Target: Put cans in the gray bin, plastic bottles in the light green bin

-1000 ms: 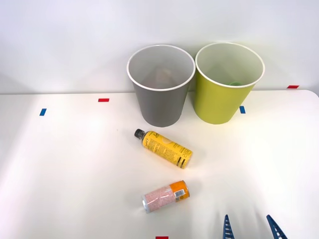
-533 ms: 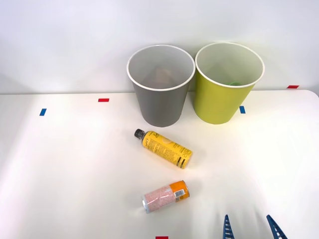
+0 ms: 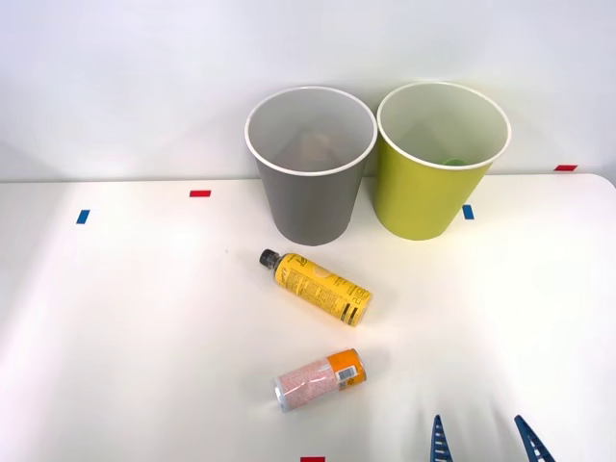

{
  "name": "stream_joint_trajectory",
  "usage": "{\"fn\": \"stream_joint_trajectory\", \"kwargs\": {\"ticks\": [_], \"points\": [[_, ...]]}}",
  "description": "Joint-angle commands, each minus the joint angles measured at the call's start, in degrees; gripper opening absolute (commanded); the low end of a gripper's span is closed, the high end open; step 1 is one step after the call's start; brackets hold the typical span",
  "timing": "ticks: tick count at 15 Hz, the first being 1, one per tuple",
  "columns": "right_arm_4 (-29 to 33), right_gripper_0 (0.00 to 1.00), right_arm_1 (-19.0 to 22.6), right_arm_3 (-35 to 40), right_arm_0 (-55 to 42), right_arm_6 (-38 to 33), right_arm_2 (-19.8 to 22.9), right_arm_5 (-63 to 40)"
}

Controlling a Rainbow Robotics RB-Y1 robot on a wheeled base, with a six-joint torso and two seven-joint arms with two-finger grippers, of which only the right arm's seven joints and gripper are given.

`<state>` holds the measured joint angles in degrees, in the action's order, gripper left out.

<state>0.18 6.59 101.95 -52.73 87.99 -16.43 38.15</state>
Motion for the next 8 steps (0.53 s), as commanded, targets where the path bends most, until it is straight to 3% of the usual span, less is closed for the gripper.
{"fn": "stream_joint_trajectory", "kwargs": {"ticks": [1,8], "points": [[0.0,1.0,0.0,0.0,0.0,-0.01,0.0,-0.01],[0.0,1.0,0.0,0.0,0.0,-0.01,0.0,-0.01]]}}
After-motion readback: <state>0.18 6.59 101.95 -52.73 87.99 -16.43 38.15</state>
